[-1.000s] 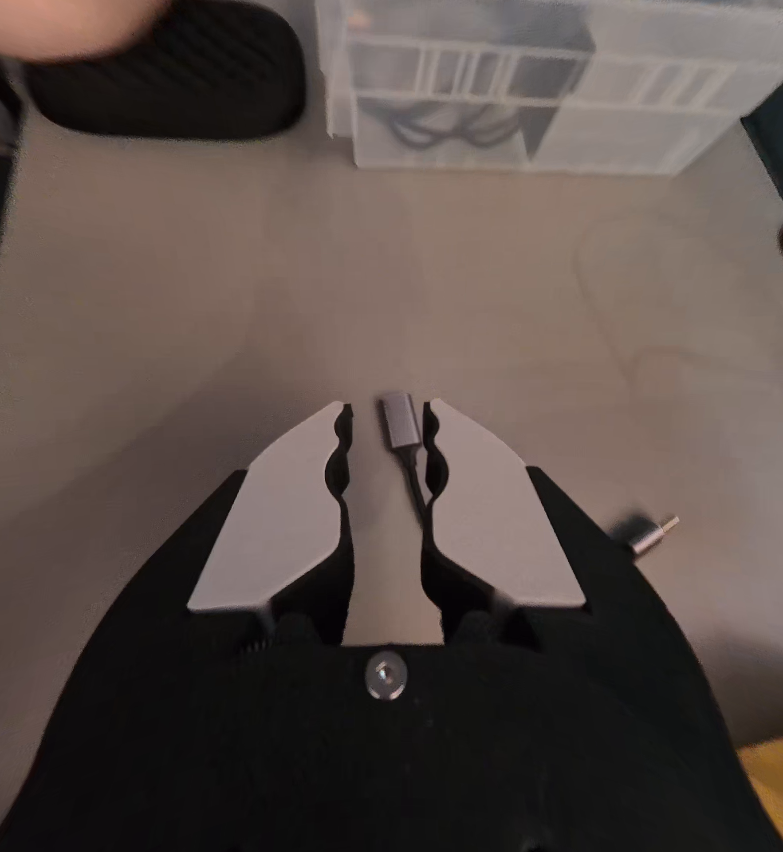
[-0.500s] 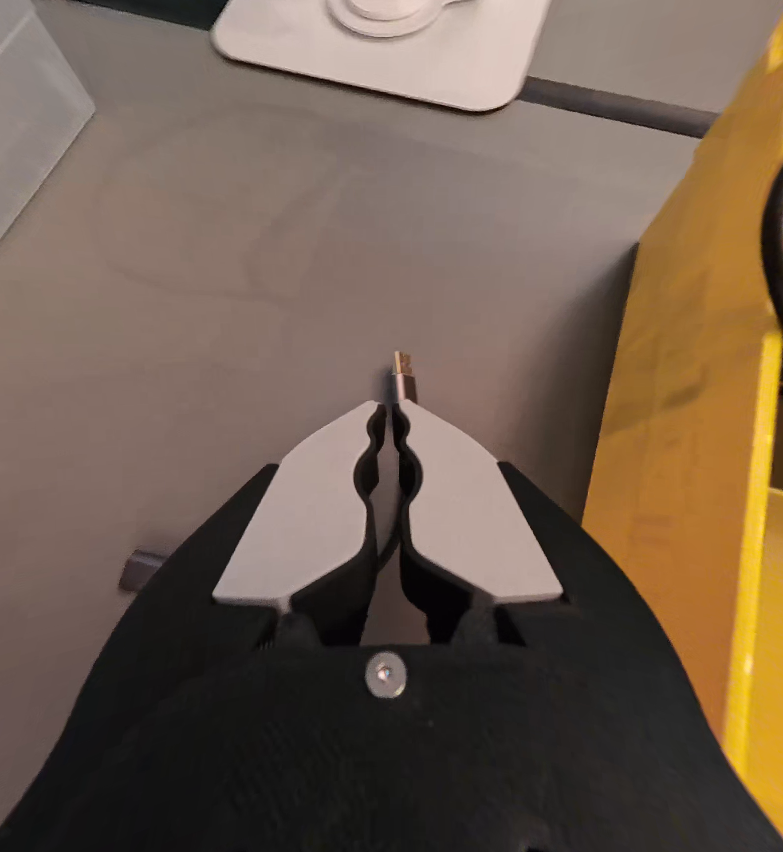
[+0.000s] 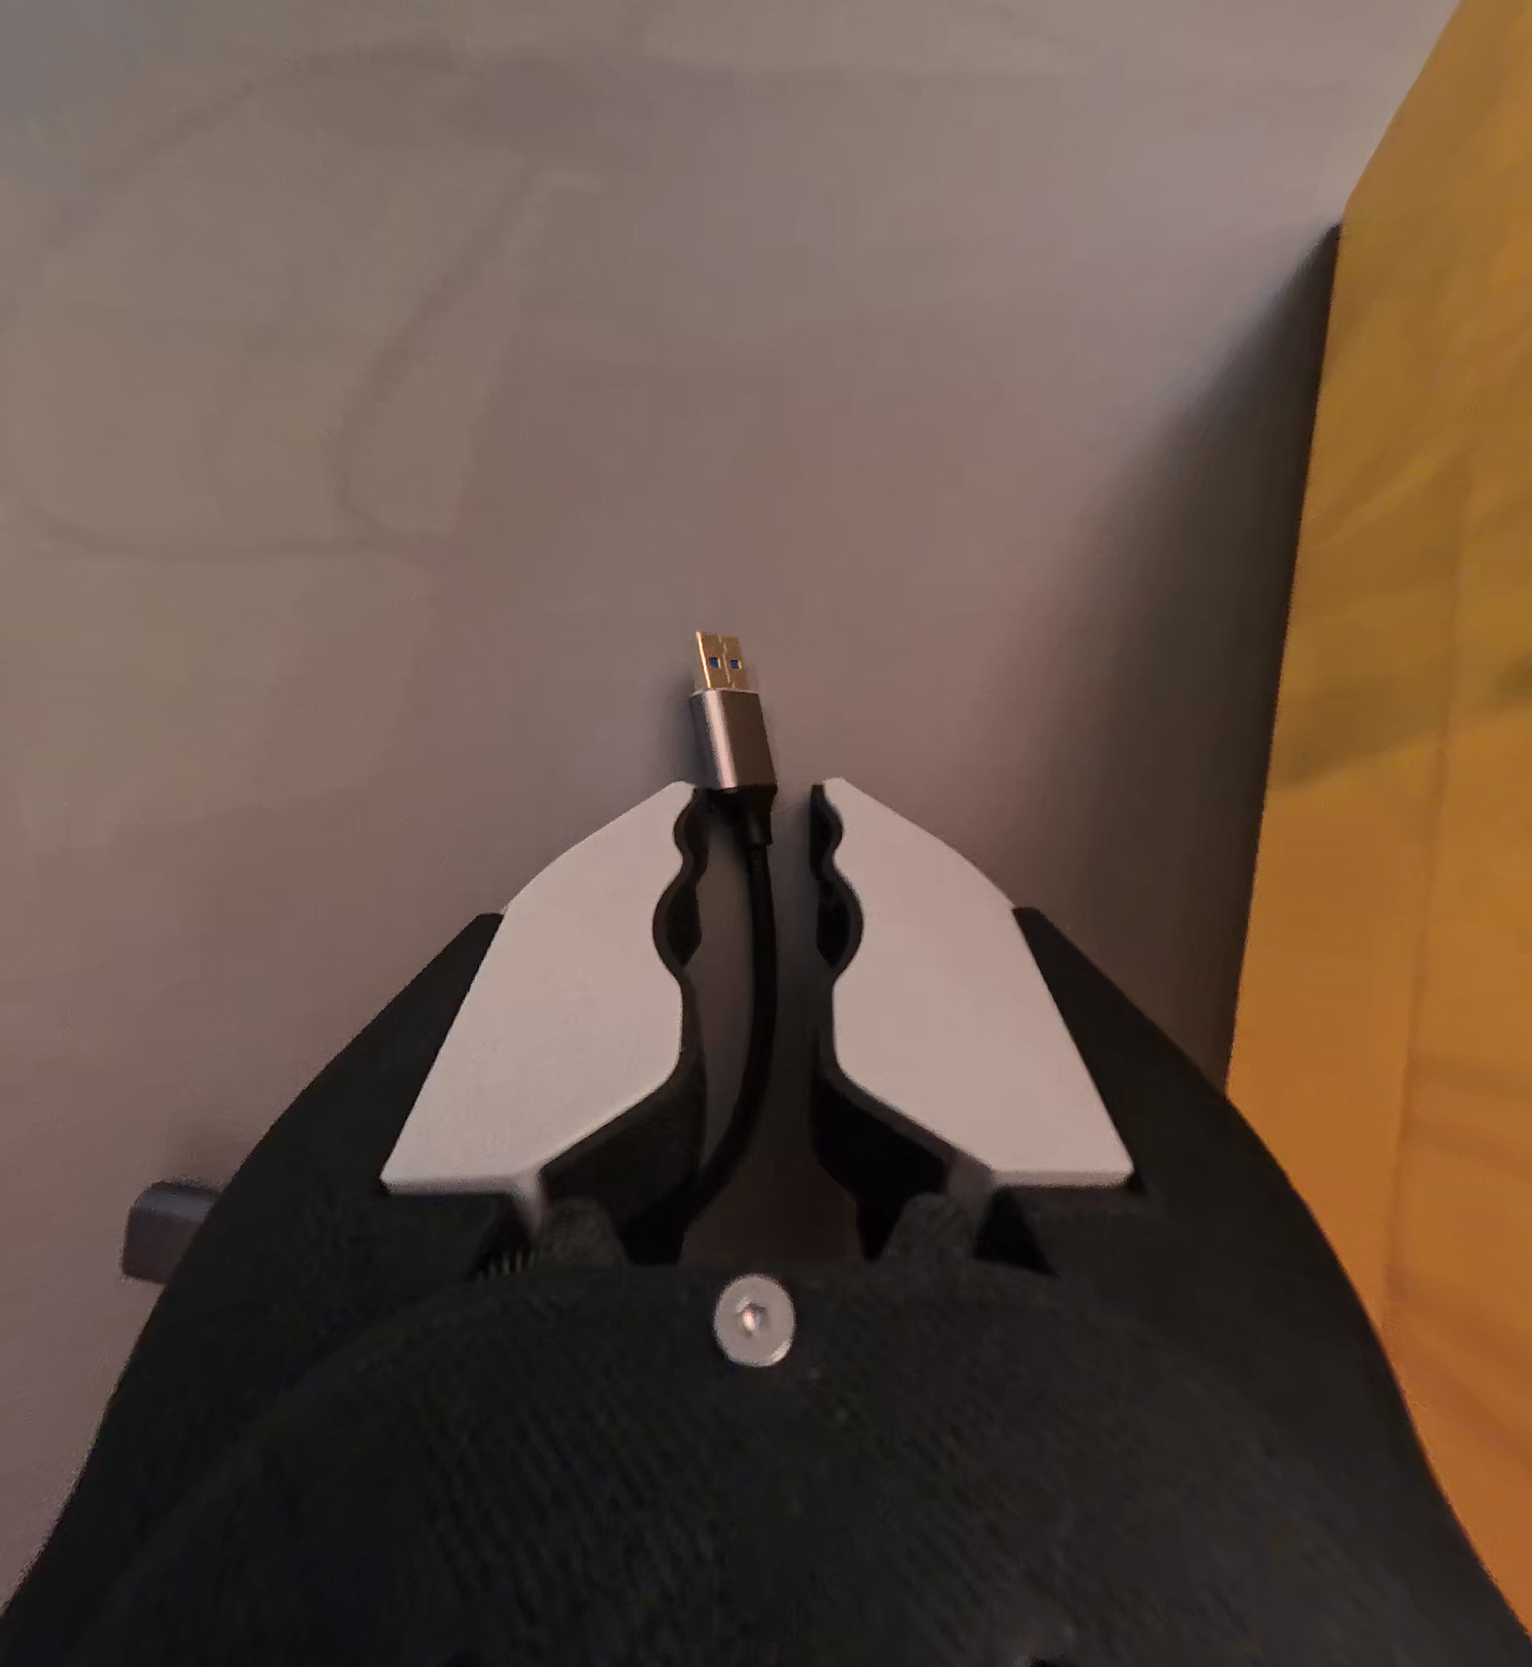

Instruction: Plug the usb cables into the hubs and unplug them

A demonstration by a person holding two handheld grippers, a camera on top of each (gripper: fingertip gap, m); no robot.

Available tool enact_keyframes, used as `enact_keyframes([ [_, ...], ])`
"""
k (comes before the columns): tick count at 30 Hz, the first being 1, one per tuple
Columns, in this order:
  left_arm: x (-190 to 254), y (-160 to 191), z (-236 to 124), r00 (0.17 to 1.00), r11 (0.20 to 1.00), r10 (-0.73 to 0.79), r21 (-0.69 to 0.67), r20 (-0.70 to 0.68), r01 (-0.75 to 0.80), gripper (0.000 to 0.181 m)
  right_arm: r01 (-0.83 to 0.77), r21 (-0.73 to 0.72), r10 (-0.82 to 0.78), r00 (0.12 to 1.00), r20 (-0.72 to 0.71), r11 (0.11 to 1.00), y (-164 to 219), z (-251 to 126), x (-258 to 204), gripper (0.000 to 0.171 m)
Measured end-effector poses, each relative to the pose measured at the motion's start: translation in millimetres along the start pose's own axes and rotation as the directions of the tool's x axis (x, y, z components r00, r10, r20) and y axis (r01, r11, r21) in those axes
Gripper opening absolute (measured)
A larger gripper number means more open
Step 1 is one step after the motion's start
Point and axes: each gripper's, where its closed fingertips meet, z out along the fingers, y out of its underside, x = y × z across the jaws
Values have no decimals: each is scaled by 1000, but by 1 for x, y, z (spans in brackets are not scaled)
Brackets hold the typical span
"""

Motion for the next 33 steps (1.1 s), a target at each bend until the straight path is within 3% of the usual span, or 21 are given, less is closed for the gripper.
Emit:
enact_keyframes([
  [7, 2, 5, 3, 1000, 1000, 6, -19, -4, -6, 17, 165, 26, -165, 986, -24, 986, -3, 3, 3, 14],
  [9, 3, 7, 4, 1000, 1000, 9, -28, -7, -9, 17, 216, 32, -218, 975, 41, 976, -3, 0, -8, 13],
  [13, 3, 11, 6, 1000, 999, 20, -49, -1, -20, 17, 251, 358, -332, 925, 187, 899, -42, -45, -52, 12],
  [16, 4, 14, 8, 1000, 998, 16, -55, -6, -16, 17, 173, 639, -508, 768, 389, 750, -62, -110, -102, 12],
  [19, 8, 16, 11, 1000, 998, 19, -64, -17, -20, 17, 66, 753, -605, 643, 470, 655, -64, -160, -123, 11],
  [24, 15, 18, 18, 999, 997, 23, -69, -35, -26, 17, -12, 790, -655, 550, 517, 613, -66, -196, -129, 9],
  [33, 23, 18, 26, 999, 999, 4, -32, -44, -5, 17, -76, 681, -571, 482, 665, 729, -78, -208, -147, 9],
])
